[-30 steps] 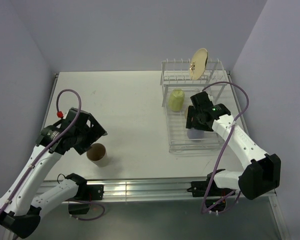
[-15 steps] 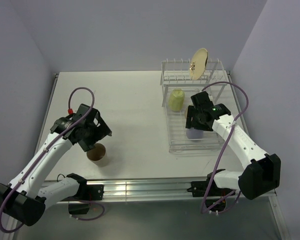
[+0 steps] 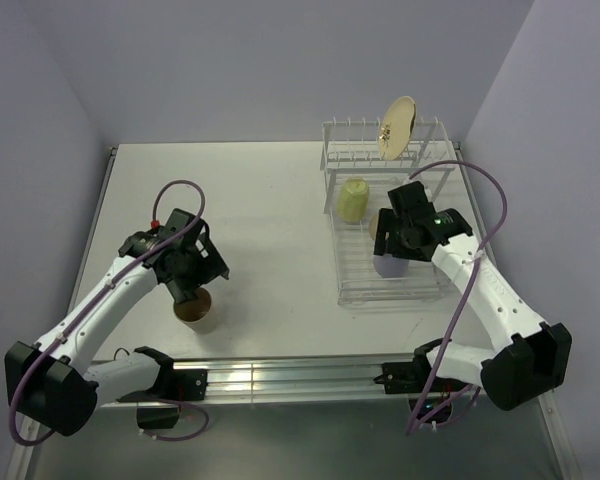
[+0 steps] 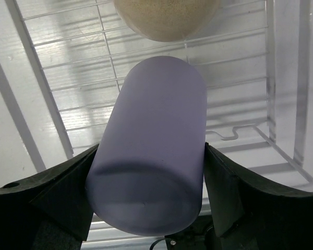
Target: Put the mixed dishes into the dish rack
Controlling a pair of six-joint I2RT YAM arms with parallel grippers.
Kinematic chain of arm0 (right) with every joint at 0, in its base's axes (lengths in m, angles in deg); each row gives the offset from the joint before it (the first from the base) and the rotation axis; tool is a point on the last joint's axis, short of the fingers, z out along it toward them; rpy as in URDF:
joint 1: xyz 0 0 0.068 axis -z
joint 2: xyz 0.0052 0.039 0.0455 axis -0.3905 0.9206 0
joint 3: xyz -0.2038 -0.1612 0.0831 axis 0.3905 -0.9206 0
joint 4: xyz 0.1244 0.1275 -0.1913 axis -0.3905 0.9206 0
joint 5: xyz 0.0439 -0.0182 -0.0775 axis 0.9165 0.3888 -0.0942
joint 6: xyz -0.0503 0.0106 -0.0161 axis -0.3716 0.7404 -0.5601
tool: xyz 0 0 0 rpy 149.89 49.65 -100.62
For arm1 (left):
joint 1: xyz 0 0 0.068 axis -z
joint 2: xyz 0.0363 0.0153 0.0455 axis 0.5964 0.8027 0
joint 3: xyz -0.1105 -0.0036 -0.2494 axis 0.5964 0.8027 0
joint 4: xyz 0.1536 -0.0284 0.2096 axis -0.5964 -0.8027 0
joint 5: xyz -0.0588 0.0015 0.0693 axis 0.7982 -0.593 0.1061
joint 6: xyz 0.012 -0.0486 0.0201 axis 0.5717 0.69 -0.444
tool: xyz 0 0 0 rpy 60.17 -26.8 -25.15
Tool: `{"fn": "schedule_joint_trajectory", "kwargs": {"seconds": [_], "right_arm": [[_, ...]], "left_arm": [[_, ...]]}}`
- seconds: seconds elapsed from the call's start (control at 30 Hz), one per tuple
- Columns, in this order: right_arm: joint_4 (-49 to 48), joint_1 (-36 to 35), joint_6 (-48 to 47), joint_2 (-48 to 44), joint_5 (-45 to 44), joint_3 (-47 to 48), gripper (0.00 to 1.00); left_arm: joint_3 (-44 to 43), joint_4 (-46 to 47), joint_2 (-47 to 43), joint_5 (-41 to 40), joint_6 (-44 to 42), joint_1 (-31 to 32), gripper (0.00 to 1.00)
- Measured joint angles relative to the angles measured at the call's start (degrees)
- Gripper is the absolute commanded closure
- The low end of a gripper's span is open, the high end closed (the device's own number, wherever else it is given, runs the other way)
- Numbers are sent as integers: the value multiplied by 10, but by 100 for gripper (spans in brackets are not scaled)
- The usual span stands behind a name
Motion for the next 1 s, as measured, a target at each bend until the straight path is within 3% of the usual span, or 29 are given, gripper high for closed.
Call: {"fn": "schedule_joint_trajectory", "kwargs": {"seconds": [0.33, 0.43, 0.47, 0.53, 0.63, 0.67, 0.83, 1.0], "right_arm": [[58, 0, -2, -43, 2, 107, 20], [65, 0, -2, -57, 3, 130, 20], [65, 0, -3, -60, 3, 132, 19], [65, 0, -3, -61, 4, 128, 19], [59, 0, -2, -58, 10, 99, 19], [57, 0, -2, -57, 13, 87, 19], [51, 0, -1, -38, 25, 44, 16], [37, 0, -1, -14, 26, 34, 1]], "left_arm": [[7, 25, 26, 15, -26, -1, 24], [21, 34, 26, 20, -30, -1, 34], [27, 36, 26, 23, -31, -1, 49], [35, 40, 26, 29, -33, -1, 69], [42, 48, 26, 39, -40, -2, 88], [39, 47, 23, 43, -41, -2, 100], [35, 42, 14, 46, -47, -2, 100], [18, 41, 14, 57, -47, -3, 100]]}}
